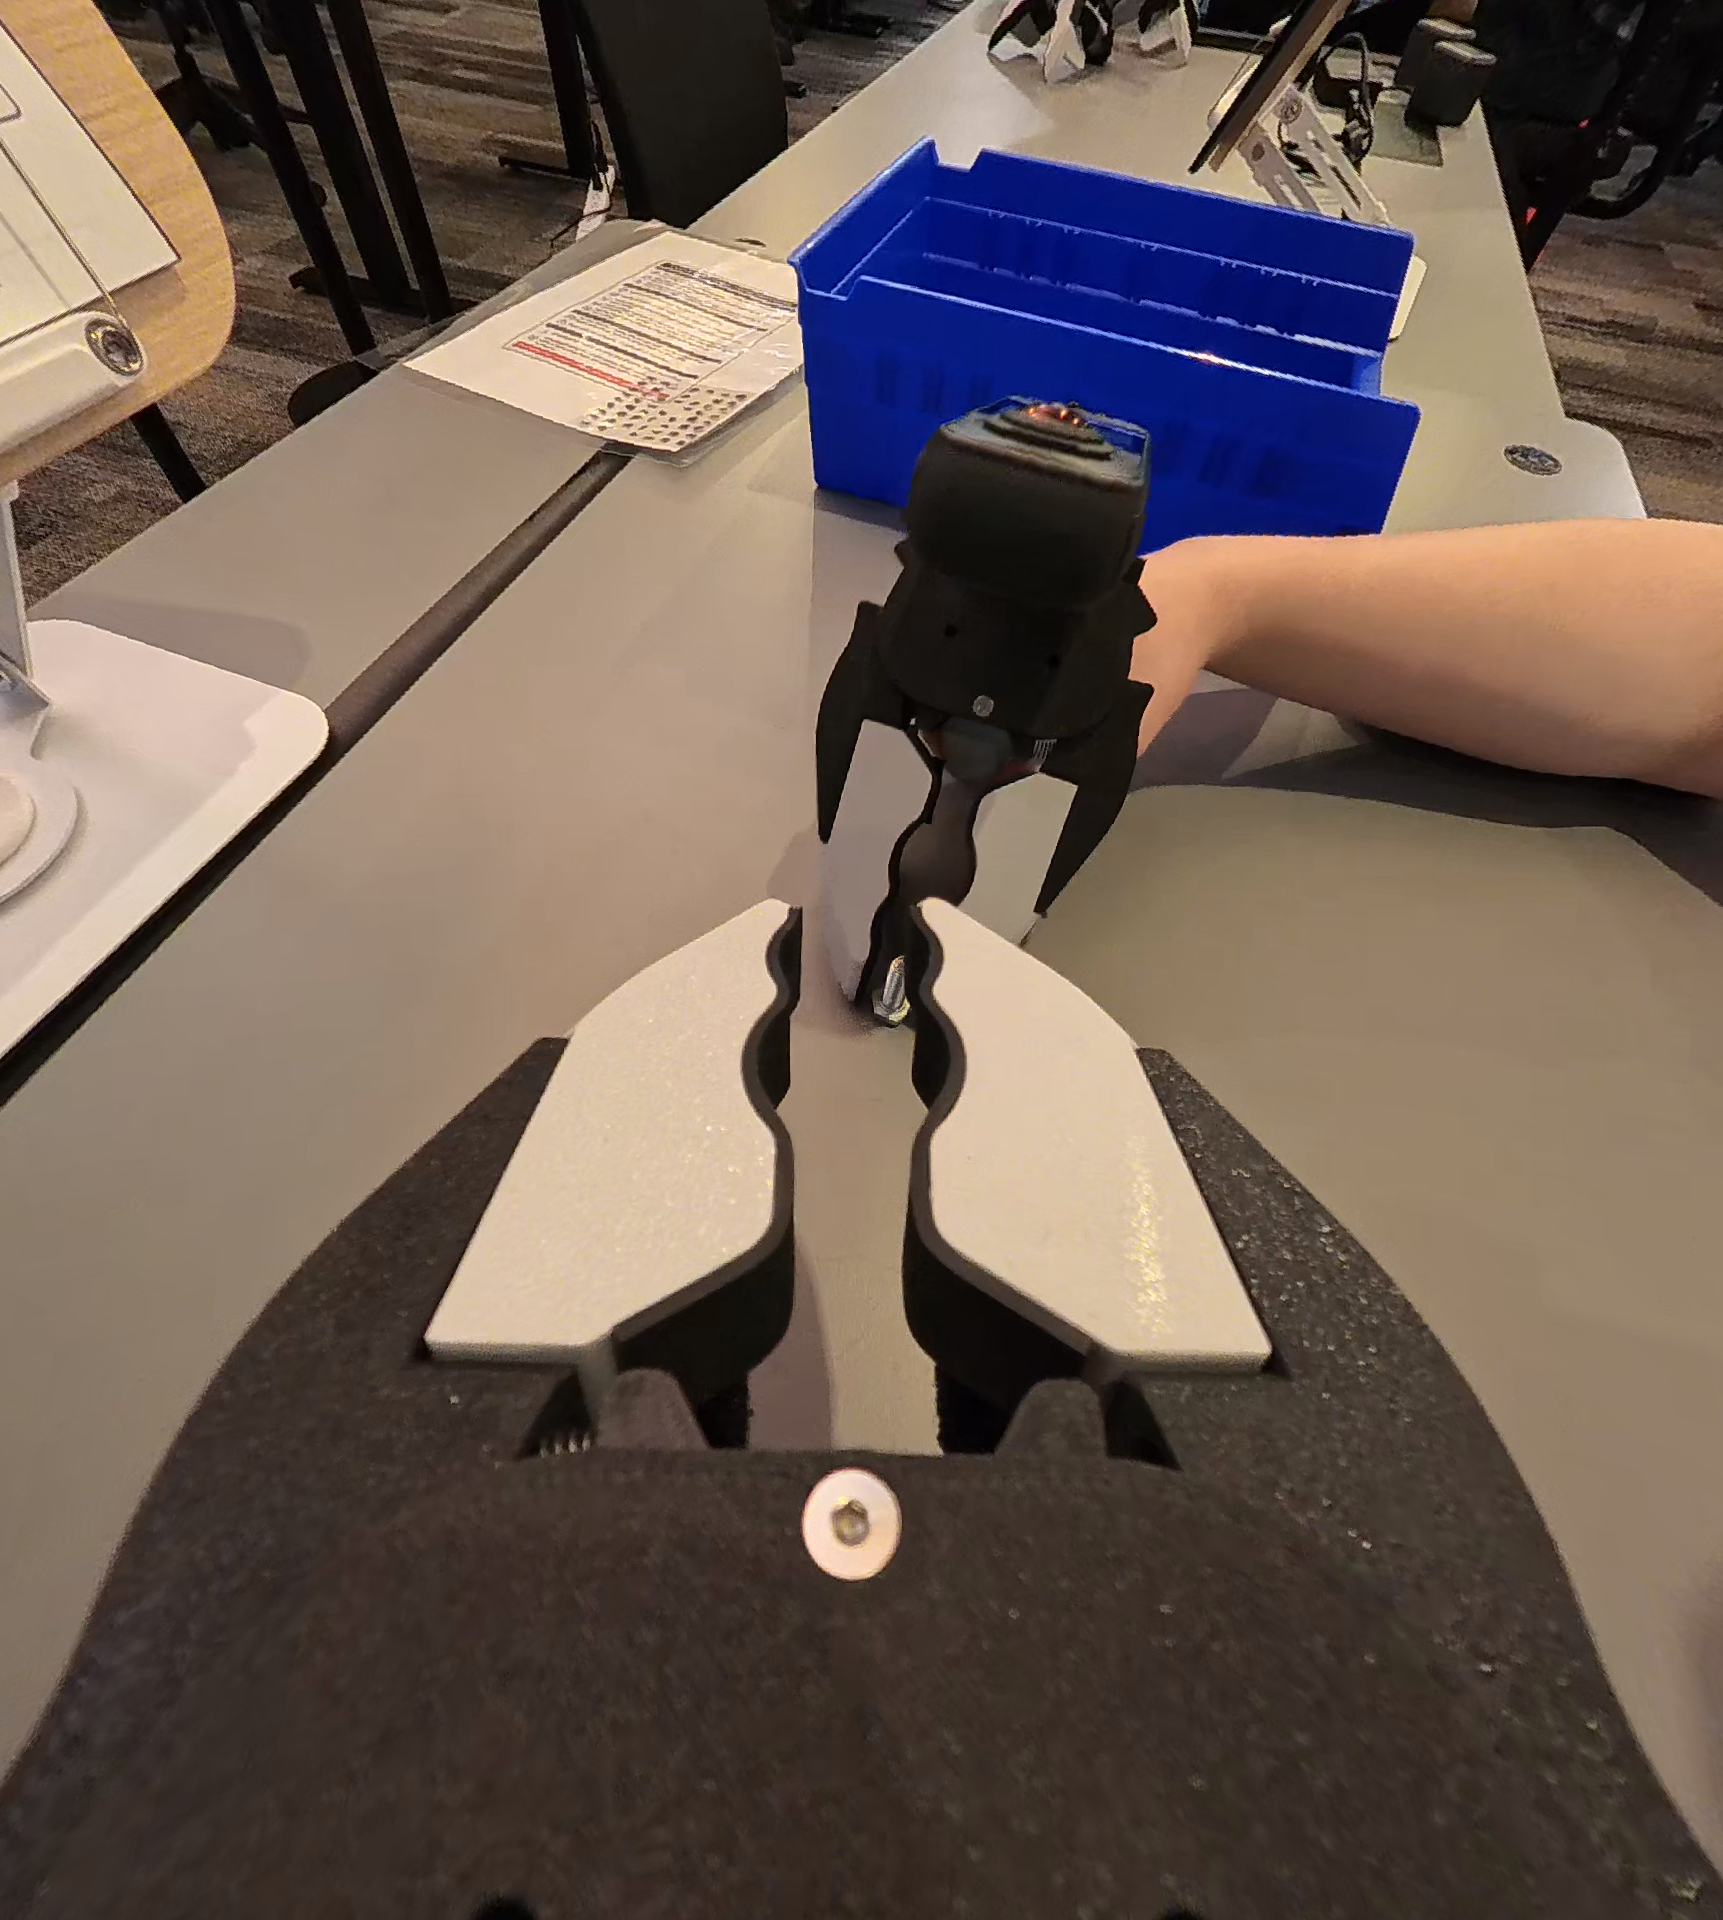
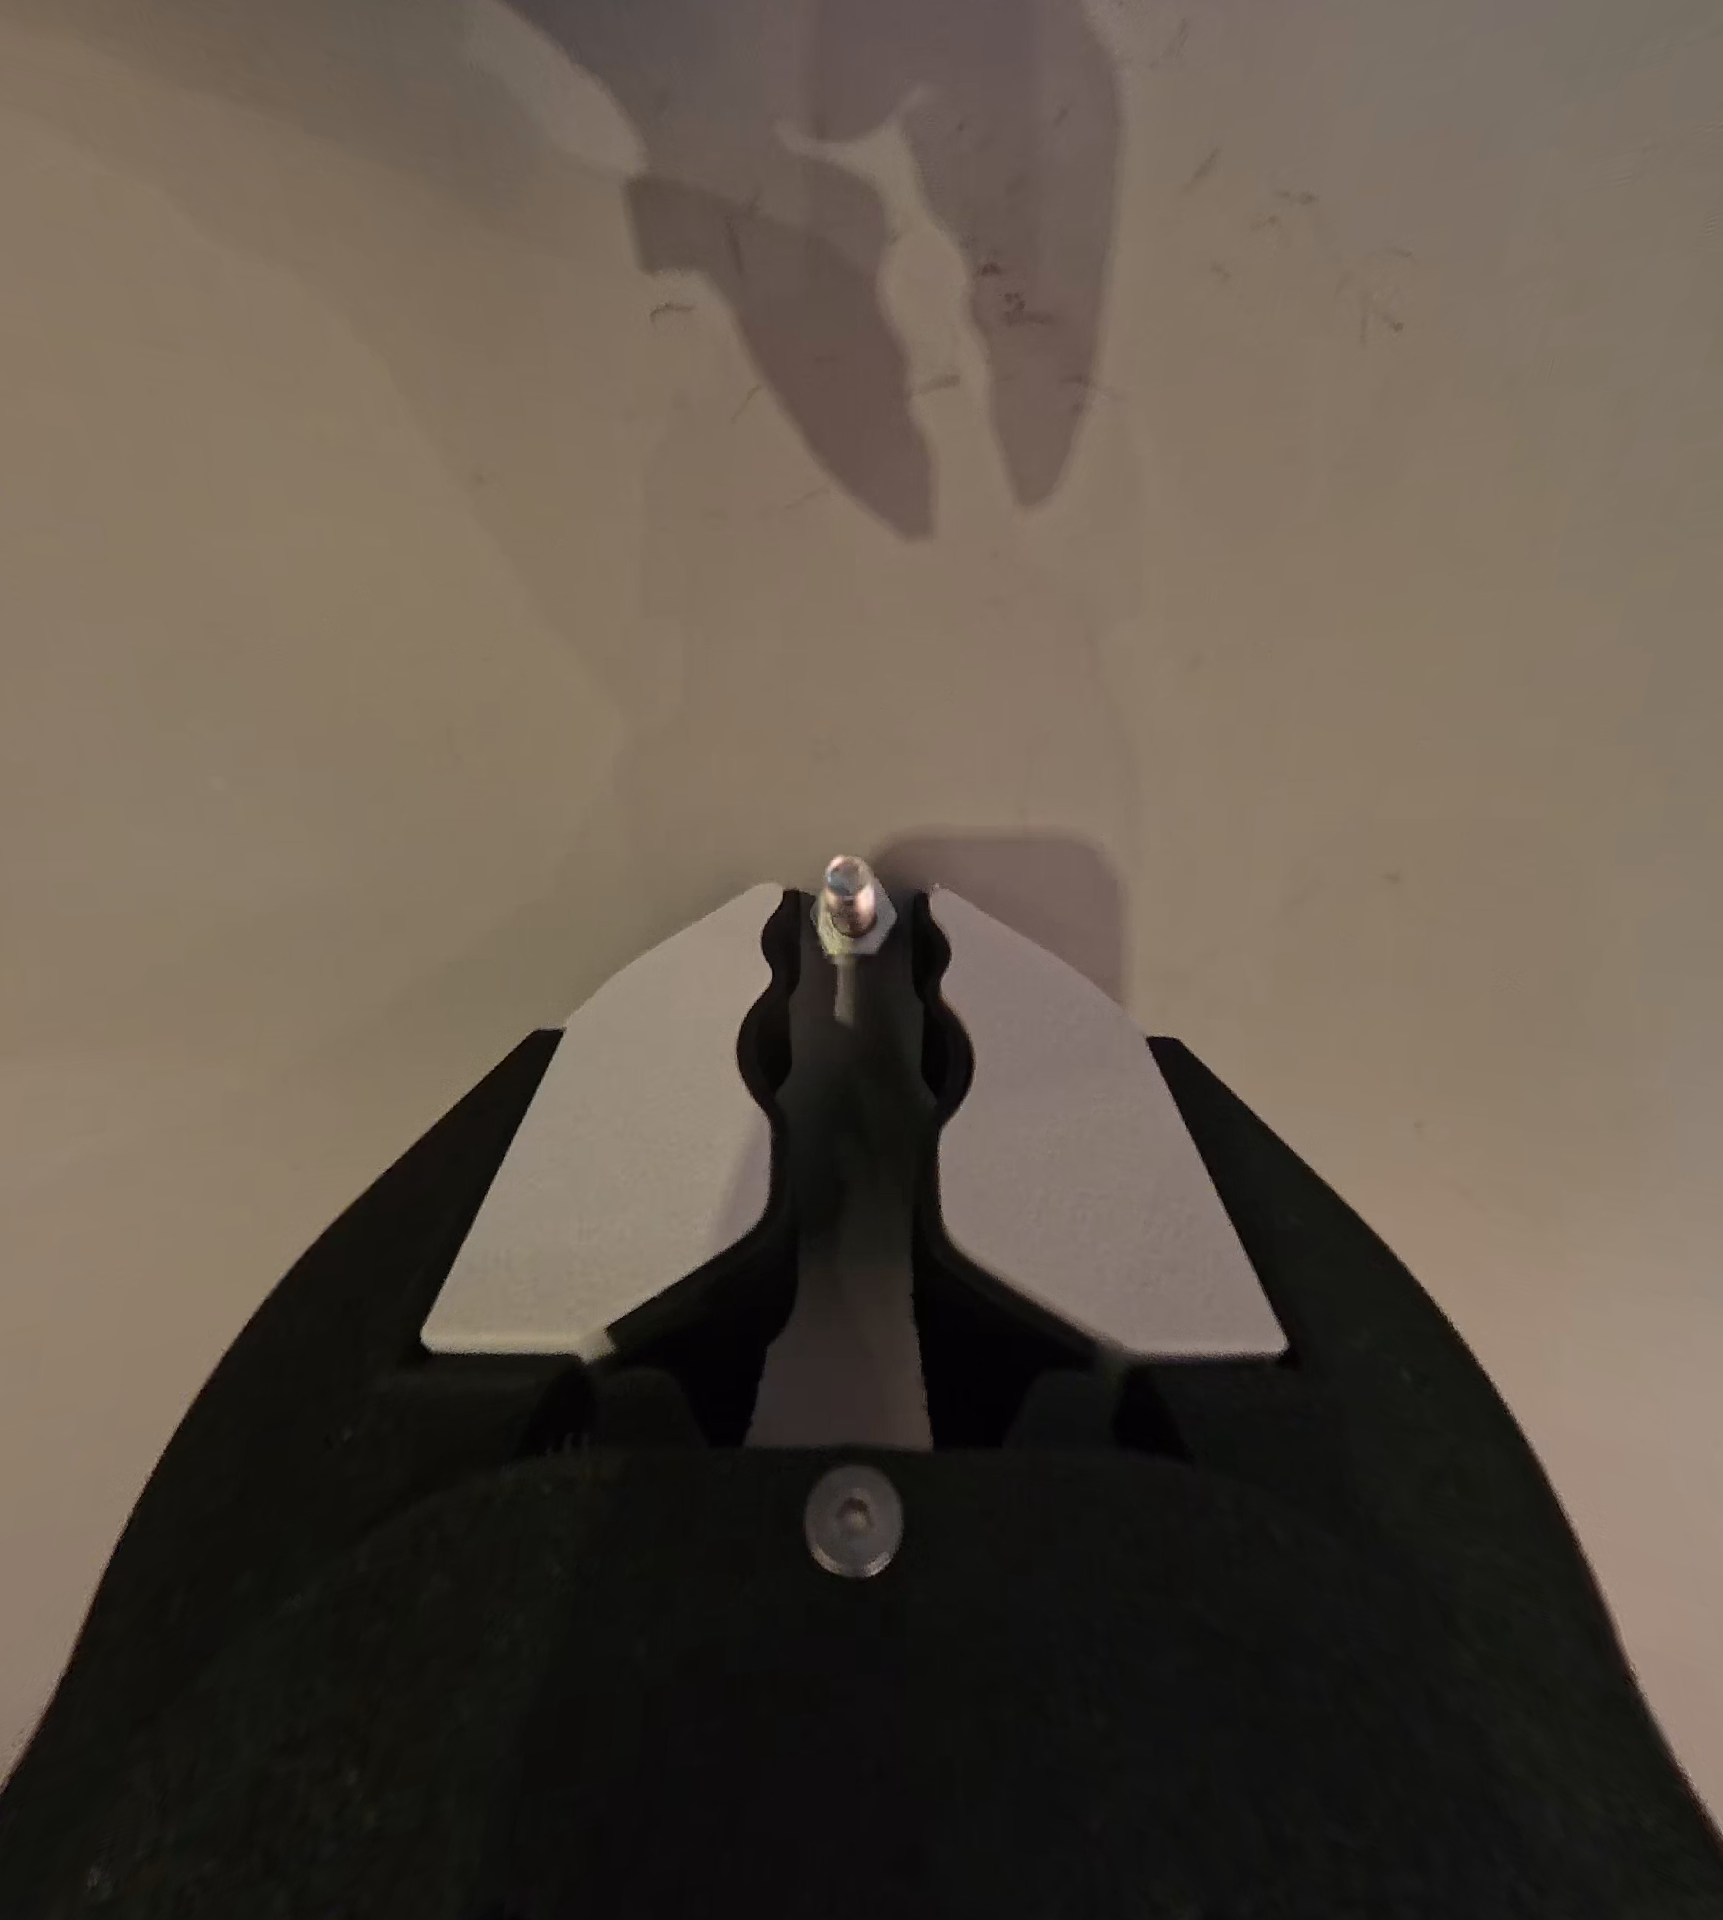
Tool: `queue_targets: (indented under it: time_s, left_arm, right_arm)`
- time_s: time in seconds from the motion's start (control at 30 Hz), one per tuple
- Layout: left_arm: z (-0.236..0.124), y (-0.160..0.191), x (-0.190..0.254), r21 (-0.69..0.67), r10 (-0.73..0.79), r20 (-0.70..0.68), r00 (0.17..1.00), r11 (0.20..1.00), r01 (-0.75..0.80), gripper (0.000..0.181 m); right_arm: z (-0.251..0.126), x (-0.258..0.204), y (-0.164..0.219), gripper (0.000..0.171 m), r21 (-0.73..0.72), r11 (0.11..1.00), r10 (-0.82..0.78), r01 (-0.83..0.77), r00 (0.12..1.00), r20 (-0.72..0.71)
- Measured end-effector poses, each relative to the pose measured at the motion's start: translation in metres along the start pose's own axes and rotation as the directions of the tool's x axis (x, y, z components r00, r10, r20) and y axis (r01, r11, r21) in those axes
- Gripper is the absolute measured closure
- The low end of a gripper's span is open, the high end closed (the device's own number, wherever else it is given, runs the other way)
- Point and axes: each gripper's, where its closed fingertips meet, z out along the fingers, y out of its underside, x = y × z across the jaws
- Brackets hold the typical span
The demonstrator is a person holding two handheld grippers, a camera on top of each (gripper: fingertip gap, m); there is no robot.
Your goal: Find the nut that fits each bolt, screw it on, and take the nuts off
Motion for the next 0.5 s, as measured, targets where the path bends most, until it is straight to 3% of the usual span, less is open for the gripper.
queue_targets:
  time_s: [0.33, 0.5]
  left_arm:
    - [-0.002, 0.0, -0.005, 0.012, 0.002, 0.017, 1.0, 1.0, -0.002, 0.163]
    - [-0.008, -0.006, -0.01, 0.049, 0.011, 0.056, 0.998, 0.999, -0.014, 0.16]
  right_arm:
    - [-0.021, 0.001, -0.013, 0.152, 0.18, 0.983, 0.016, -0.026, 0.998, 0.054]
    - [-0.026, 0.002, -0.014, 0.152, 0.198, 0.98, 0.011, -0.022, 0.998, 0.057]
